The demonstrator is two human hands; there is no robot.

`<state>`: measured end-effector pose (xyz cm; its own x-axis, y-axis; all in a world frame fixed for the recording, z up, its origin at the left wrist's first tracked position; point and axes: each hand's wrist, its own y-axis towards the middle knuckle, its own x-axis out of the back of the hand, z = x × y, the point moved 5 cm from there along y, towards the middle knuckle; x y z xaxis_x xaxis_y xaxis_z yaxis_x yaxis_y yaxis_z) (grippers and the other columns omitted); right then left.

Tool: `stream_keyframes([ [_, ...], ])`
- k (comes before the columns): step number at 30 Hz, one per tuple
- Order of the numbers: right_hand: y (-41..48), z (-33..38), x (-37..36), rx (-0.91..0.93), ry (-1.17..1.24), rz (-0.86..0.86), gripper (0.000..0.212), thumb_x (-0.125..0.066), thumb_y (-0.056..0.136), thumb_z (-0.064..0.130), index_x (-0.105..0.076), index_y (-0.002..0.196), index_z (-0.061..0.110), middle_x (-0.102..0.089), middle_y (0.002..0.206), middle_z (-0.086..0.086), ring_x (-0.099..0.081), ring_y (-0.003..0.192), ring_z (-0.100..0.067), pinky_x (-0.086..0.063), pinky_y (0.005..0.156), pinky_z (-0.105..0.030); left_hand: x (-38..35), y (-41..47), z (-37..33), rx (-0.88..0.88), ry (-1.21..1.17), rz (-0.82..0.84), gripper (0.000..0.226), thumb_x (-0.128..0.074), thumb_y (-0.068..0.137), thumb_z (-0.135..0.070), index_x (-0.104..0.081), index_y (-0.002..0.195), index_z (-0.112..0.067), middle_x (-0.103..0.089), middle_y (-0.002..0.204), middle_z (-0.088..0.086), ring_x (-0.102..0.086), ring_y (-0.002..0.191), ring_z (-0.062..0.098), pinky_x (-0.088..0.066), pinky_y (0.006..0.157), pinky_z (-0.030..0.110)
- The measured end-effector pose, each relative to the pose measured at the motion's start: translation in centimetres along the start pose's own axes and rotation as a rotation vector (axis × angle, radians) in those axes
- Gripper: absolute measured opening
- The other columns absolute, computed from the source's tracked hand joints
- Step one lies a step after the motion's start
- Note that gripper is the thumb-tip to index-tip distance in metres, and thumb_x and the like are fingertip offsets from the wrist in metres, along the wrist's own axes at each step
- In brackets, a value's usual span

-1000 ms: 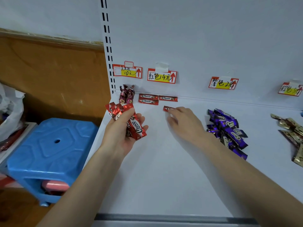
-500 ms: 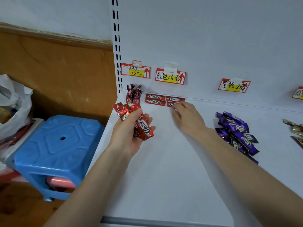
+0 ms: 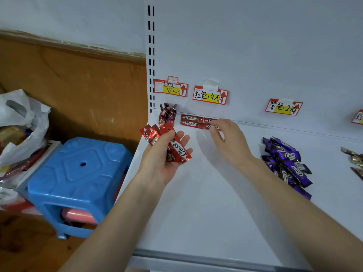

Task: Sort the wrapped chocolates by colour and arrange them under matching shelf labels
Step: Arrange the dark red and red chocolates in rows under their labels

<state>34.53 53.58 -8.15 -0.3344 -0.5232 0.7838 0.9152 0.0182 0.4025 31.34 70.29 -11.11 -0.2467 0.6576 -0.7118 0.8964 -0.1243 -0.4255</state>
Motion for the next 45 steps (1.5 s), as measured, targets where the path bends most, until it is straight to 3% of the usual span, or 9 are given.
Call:
stream_keyframes([
  [4, -3.5, 5.5, 1.8, -0.012, 0.459, 0.027, 0.020, -0.060, 0.087, 0.026, -0.060, 0.069, 0.035, -0.064, 0.074, 0.019, -0.055, 0.071, 0.006, -0.039, 0.061, -0.005, -0.5, -0.9, 0.3, 0.000, -0.075, 0.034, 0.014, -0.057, 0.091, -0.013, -0.059, 0.105, -0.008, -0.073, 0.073, 0.007, -0.072, 0.065, 0.018, -0.058, 0.052, 0.037],
  [12, -5.5, 7.6, 1.7, -0.109, 0.473, 0.163, 0.011, -0.070, 0.079, 0.015, -0.065, 0.077, 0.024, -0.064, 0.069, 0.009, -0.057, 0.061, 0.004, -0.041, 0.057, -0.006, -0.9, -3.0, 0.6, 0.002, -0.093, 0.142, 0.018, -0.061, 0.088, -0.019, -0.062, 0.102, -0.007, -0.072, 0.077, 0.012, -0.072, 0.070, 0.022, -0.059, 0.058, 0.041],
  [16, -5.2, 6.8, 2.2, -0.197, 0.448, 0.223, 0.006, -0.070, 0.080, 0.014, -0.064, 0.080, 0.017, -0.069, 0.075, -0.001, -0.067, 0.070, -0.013, -0.055, 0.071, -0.031, 0.0, -3.2, -0.1, -0.088, 0.074, 0.098, 0.014, -0.061, 0.087, -0.007, -0.063, 0.100, -0.010, -0.073, 0.085, 0.011, -0.072, 0.075, 0.025, -0.059, 0.062, 0.041],
  [21, -5.2, 6.7, 2.0, -0.204, 0.374, 0.324, 0.044, -0.070, 0.078, 0.018, -0.049, 0.114, 0.032, -0.059, 0.086, 0.008, -0.062, 0.071, -0.009, -0.043, 0.053, -0.015, 0.1, -3.3, -0.5, -0.201, 0.323, 0.099, 0.018, -0.068, 0.082, -0.010, -0.066, 0.098, -0.017, -0.073, 0.093, 0.006, -0.070, 0.086, 0.024, -0.057, 0.075, 0.039],
  [25, -4.7, 6.3, 2.2, -0.185, 0.498, 0.304, 0.055, -0.063, 0.077, 0.004, -0.049, 0.109, 0.046, -0.056, 0.080, 0.002, -0.060, 0.071, -0.015, -0.055, 0.066, -0.029, 0.5, -3.1, -0.5, -0.180, 0.355, 0.085, 0.013, -0.070, 0.080, -0.013, -0.066, 0.092, -0.017, -0.074, 0.080, 0.003, -0.072, 0.071, 0.017, -0.057, 0.056, 0.030],
  [29, -2.9, 3.2, 1.1, -0.421, 0.748, 0.105, 0.028, -0.062, 0.081, -0.002, -0.059, 0.101, 0.016, -0.057, 0.084, -0.006, -0.061, 0.081, -0.021, -0.057, 0.064, -0.025, 1.4, -2.9, -1.2, -0.148, 0.311, 0.018, 0.016, -0.072, 0.079, -0.021, -0.064, 0.091, -0.017, -0.070, 0.074, 0.004, -0.071, 0.063, 0.015, -0.056, 0.051, 0.030],
  [34, -1.2, 1.3, -2.2, -0.383, 0.409, 0.099, 0.007, -0.062, 0.085, 0.011, -0.058, 0.084, 0.005, -0.065, 0.078, -0.010, -0.055, 0.072, -0.018, -0.040, 0.068, -0.026, 1.8, -2.7, -2.1, -0.134, 0.299, -0.039, 0.027, -0.070, 0.079, -0.036, -0.062, 0.093, -0.015, -0.066, 0.073, 0.006, -0.066, 0.052, 0.011, -0.053, 0.048, 0.026],
  [40, -1.5, 1.4, -2.1, -0.121, -0.199, 0.201, 0.032, -0.052, 0.092, 0.028, -0.055, 0.122, 0.018, -0.066, 0.097, -0.003, -0.058, 0.094, -0.026, -0.037, 0.070, -0.028, 2.3, -2.3, -2.7, -0.097, 0.307, -0.100, 0.045, -0.064, 0.076, -0.050, -0.060, 0.101, -0.013, -0.065, 0.082, 0.007, -0.066, 0.055, 0.012, -0.053, 0.047, 0.026],
  [45, -1.9, 2.0, -1.3, 0.089, -0.147, 0.141, 0.031, -0.054, 0.092, 0.026, -0.061, 0.118, 0.013, -0.059, 0.115, -0.005, -0.049, 0.110, -0.023, -0.033, 0.085, -0.022, 2.6, -2.1, -2.5, -0.046, 0.269, -0.133, 0.047, -0.057, 0.080, -0.057, -0.058, 0.094, -0.013, -0.066, 0.081, 0.008, -0.067, 0.054, 0.013, -0.054, 0.045, 0.027],
])
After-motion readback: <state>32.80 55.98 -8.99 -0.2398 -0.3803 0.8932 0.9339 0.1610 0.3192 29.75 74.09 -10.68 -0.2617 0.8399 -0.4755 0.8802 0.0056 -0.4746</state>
